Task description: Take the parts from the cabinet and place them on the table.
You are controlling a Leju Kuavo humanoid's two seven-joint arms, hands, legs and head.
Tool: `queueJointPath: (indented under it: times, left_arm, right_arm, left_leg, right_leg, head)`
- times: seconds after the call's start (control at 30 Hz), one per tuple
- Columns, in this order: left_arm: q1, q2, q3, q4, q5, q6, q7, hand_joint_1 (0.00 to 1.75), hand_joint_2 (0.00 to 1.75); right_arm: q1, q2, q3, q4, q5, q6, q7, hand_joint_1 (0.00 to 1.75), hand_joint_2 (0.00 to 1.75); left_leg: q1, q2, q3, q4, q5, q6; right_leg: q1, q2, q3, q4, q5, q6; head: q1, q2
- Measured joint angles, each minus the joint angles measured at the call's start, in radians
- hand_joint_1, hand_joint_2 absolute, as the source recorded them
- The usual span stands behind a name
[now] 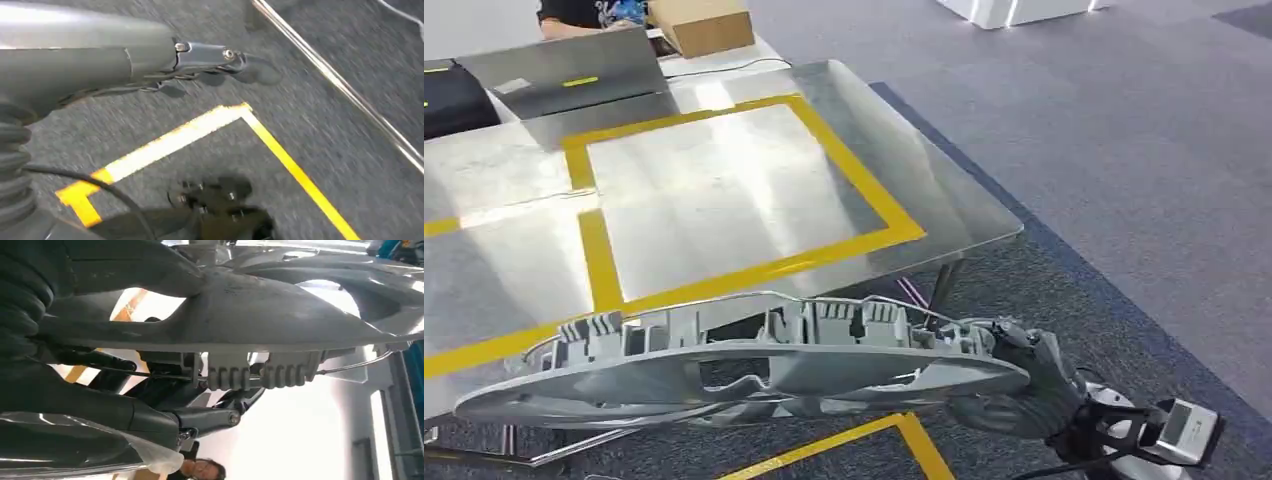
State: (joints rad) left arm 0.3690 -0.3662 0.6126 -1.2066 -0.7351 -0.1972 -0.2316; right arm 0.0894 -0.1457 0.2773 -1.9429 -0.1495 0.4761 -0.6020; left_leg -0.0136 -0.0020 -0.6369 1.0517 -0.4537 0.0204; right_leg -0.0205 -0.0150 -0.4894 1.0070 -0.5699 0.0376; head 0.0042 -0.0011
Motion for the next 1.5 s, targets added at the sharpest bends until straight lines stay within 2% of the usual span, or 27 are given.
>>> queueJointPath:
  times: [0.1,0.13,0.2,0.23,0.27,0.3,0.37,0.4,0.43,0.53,0.57,0.6,0.63,0.7,0.73,0.77,0.8,0.83,0.87,0.9,0.93,1.0,1.03,1.07,1.33,1.4,1.5]
  left_arm:
    - [0.002,0.001,0.000,0.000,-0.004,0.006,0.000,0.00,1.75]
    - [0.001,0.001,0.000,0.000,-0.007,0.008,0.000,0.00,1.75]
    - [-0.001,-0.001,-0.001,0.000,-0.009,0.009,0.000,0.00,1.75]
    - [-0.002,-0.001,-0.001,0.000,-0.010,0.009,0.000,0.00,1.75]
    - [-0.001,-0.001,-0.001,0.001,-0.010,0.009,0.000,0.00,1.75]
    - [-0.002,-0.001,0.000,0.001,-0.017,0.009,0.000,0.00,1.75]
    - [-0.008,-0.002,0.000,0.003,-0.036,0.004,-0.003,0.00,1.75]
    - [-0.012,-0.002,0.001,0.004,-0.045,0.001,-0.006,0.00,1.75]
    - [-0.021,-0.001,0.002,0.005,-0.053,-0.002,-0.008,0.00,1.75]
    - [-0.024,0.000,0.006,0.007,-0.068,-0.010,-0.011,0.00,1.75]
    - [-0.024,0.000,0.010,0.008,-0.072,-0.011,-0.011,0.00,1.75]
    - [-0.025,0.000,0.012,0.009,-0.075,-0.013,-0.012,0.00,1.75]
    - [-0.029,0.000,0.014,0.009,-0.082,-0.019,-0.015,0.00,1.75]
    - [-0.040,0.001,0.023,0.012,-0.091,-0.025,-0.019,0.00,1.75]
    - [-0.042,0.002,0.024,0.014,-0.095,-0.029,-0.022,0.00,1.75]
    - [-0.043,0.002,0.026,0.017,-0.100,-0.029,-0.023,0.00,1.75]
    - [-0.042,0.002,0.026,0.018,-0.103,-0.029,-0.024,0.00,1.75]
    - [-0.041,0.002,0.028,0.019,-0.103,-0.029,-0.024,0.00,1.75]
    - [-0.041,0.003,0.029,0.021,-0.104,-0.029,-0.025,0.00,1.75]
    - [-0.042,0.003,0.029,0.022,-0.103,-0.028,-0.026,0.00,1.75]
    - [-0.043,0.003,0.030,0.023,-0.104,-0.028,-0.026,0.00,1.75]
    - [-0.044,0.003,0.030,0.024,-0.105,-0.027,-0.027,0.00,1.75]
    - [-0.042,0.002,0.030,0.025,-0.105,-0.026,-0.027,0.00,1.75]
    - [-0.042,0.003,0.032,0.026,-0.105,-0.026,-0.027,0.00,1.75]
    - [-0.048,0.003,0.032,0.033,-0.105,-0.026,-0.027,0.00,1.75]
    - [-0.049,0.003,0.033,0.035,-0.105,-0.024,-0.027,0.00,1.75]
    - [-0.050,0.004,0.035,0.037,-0.105,-0.024,-0.027,0.00,1.75]
  right_arm:
    - [-0.002,0.000,0.000,-0.003,0.011,-0.007,-0.001,1.75,1.75]
    - [-0.007,0.000,0.001,-0.003,0.013,-0.008,-0.002,1.75,1.75]
    - [-0.006,0.000,0.002,-0.003,0.017,-0.008,-0.005,1.75,1.75]
    - [-0.007,0.000,0.003,-0.003,0.020,-0.009,-0.005,1.75,1.75]
    - [-0.008,0.000,0.004,-0.003,0.025,-0.012,-0.005,1.75,1.75]
    - [-0.015,0.000,0.005,-0.003,0.033,-0.014,-0.003,1.75,1.75]
    - [-0.059,0.000,0.012,-0.002,0.040,-0.019,0.015,1.75,1.75]
    - [-0.082,0.000,0.015,0.001,0.040,-0.021,0.026,1.75,1.75]
    - [-0.098,0.000,0.017,0.003,0.040,-0.024,0.034,1.75,1.75]
    - [-0.137,0.000,0.024,0.008,0.040,-0.032,0.045,1.75,1.75]
    - [-0.152,0.000,0.029,0.009,0.040,-0.033,0.049,1.75,1.75]
    - [-0.164,0.000,0.031,0.011,0.041,-0.034,0.053,1.75,1.75]
    - [-0.172,0.000,0.033,0.012,0.042,-0.037,0.054,1.75,1.75]
    - [-0.181,0.000,0.039,0.017,0.043,-0.042,0.062,1.75,1.75]
    - [-0.188,0.000,0.044,0.021,0.045,-0.046,0.068,1.75,1.75]
    - [-0.196,0.000,0.047,0.025,0.047,-0.050,0.074,1.75,1.75]
    - [-0.203,0.000,0.048,0.029,0.048,-0.057,0.081,1.75,1.75]
    - [-0.211,0.000,0.049,0.032,0.048,-0.064,0.090,1.75,1.75]
    - [-0.222,0.000,0.051,0.037,0.046,-0.077,0.100,1.75,1.75]
    - [-0.229,0.000,0.052,0.039,0.045,-0.084,0.106,1.75,1.75]
    - [-0.236,0.000,0.052,0.043,0.044,-0.092,0.111,1.75,1.75]
    - [-0.242,0.000,0.053,0.047,0.042,-0.098,0.114,1.75,1.75]
    - [-0.242,0.000,0.054,0.049,0.042,-0.098,0.116,1.75,1.75]
    - [-0.244,0.000,0.055,0.050,0.042,-0.098,0.116,1.75,1.75]
    - [-0.256,0.000,0.064,0.061,0.032,-0.103,0.127,1.75,1.75]
    - [-0.261,0.002,0.065,0.064,0.029,-0.123,0.144,1.75,1.75]
    - [-0.280,0.005,0.065,0.070,0.077,-0.195,0.169,1.75,1.75]
  left_leg:
    - [0.013,-0.016,0.024,-0.027,0.002,0.014]
    - [0.014,-0.021,0.025,-0.027,0.000,0.020]
    - [0.012,-0.033,0.026,-0.026,-0.006,0.028]
    - [0.012,-0.041,0.027,-0.026,-0.008,0.029]
    - [0.012,-0.052,0.031,-0.026,-0.011,0.028]
    - [0.012,-0.063,0.037,-0.026,-0.014,0.026]
    - [0.012,-0.085,0.052,-0.024,-0.023,0.020]
    - [0.014,-0.092,0.052,-0.023,-0.027,0.015]
    - [0.008,-0.105,0.045,-0.014,-0.030,0.009]
    - [0.020,-0.133,0.037,-0.023,-0.021,-0.008]
    - [0.019,-0.145,0.037,-0.020,-0.024,-0.014]
    - [0.013,-0.098,0.033,-0.005,-0.035,-0.020]
    - [0.012,-0.051,0.011,0.044,-0.063,-0.026]
    - [0.018,-0.016,-0.064,0.192,-0.128,-0.034]
    - [0.021,-0.010,-0.098,0.256,-0.145,-0.037]
    - [0.022,-0.009,-0.111,0.275,-0.139,-0.038]
    - [0.023,-0.009,-0.100,0.248,-0.112,-0.038]
    - [0.024,-0.007,-0.075,0.196,-0.076,-0.037]
    - [0.023,-0.004,-0.023,0.091,-0.019,-0.032]
    - [0.022,0.002,0.014,0.015,0.013,-0.026]
    - [0.017,0.010,0.029,-0.005,-0.012,-0.022]
    - [0.014,0.010,0.029,-0.024,-0.006,-0.019]
    - [0.017,0.009,0.030,-0.028,-0.003,-0.023]
    - [0.015,0.009,0.029,-0.028,-0.003,-0.022]
    - [0.013,0.009,0.030,-0.028,-0.009,-0.010]
    - [0.012,0.009,0.030,-0.028,-0.009,-0.009]
    - [0.011,0.009,0.030,-0.028,-0.008,-0.008]
  right_leg:
    - [0.000,0.000,-0.001,0.012,-0.024,0.015]
    - [0.001,0.005,-0.033,0.069,-0.052,0.015]
    - [0.001,0.011,-0.139,0.243,-0.111,0.018]
    - [0.001,0.011,-0.180,0.297,-0.116,0.020]
    - [0.001,0.012,-0.200,0.304,-0.094,0.020]
    - [0.001,0.013,-0.196,0.268,-0.050,0.019]
    - [-0.002,0.035,-0.135,0.097,0.068,0.016]
    - [-0.006,0.082,-0.113,0.046,0.080,0.014]
    - [-0.010,0.096,-0.093,0.018,0.067,0.012]
    - [0.000,0.071,-0.088,0.019,0.063,-0.002]
    - [-0.011,0.056,-0.082,0.009,0.067,-0.010]
    - [-0.009,0.044,-0.076,0.005,0.067,-0.013]
    - [-0.008,0.029,-0.070,0.004,0.063,-0.020]
    - [-0.004,-0.001,-0.064,0.004,0.057,-0.026]
    - [-0.004,-0.016,-0.061,0.004,0.054,-0.027]
    - [-0.004,-0.027,-0.058,0.004,0.051,-0.027]
    - [-0.004,-0.031,-0.054,0.004,0.048,-0.024]
    - [-0.004,-0.037,-0.051,0.004,0.045,-0.023]
    - [-0.004,-0.043,-0.044,0.004,0.042,-0.020]
    - [-0.004,-0.046,-0.041,0.004,0.039,-0.017]
    - [-0.002,-0.050,-0.041,0.000,0.039,-0.012]
    - [0.002,-0.050,-0.044,0.000,0.039,-0.001]
    - [0.005,-0.047,-0.044,0.003,0.036,-0.011]
    - [0.003,-0.048,-0.043,0.000,0.037,-0.012]
    - [0.002,-0.047,-0.033,-0.021,0.046,0.002]
    - [0.001,-0.047,-0.033,-0.022,0.046,0.010]
    - [0.000,-0.047,-0.033,-0.022,0.046,0.011]
  head:
    - [0.004,0.000]
    - [0.005,0.000]
    - [0.008,0.000]
    - [0.007,0.000]
    - [0.008,0.000]
    - [0.008,0.000]
    - [0.008,0.000]
    - [0.007,0.000]
    - [0.007,0.000]
    - [0.007,0.000]
    - [0.006,0.000]
    - [0.005,0.000]
    - [-0.007,0.000]
    - [-0.007,0.000]
    - [-0.007,0.000]
    - [-0.007,0.000]
    - [-0.006,0.000]
    - [-0.006,0.000]
    - [-0.007,0.000]
    - [-0.006,0.000]
    - [-0.006,0.000]
    - [-0.004,0.000]
    - [-0.006,0.000]
    - [-0.004,0.000]
    - [-0.004,0.000]
    - [-0.005,0.000]
    - [-0.005,0.000]
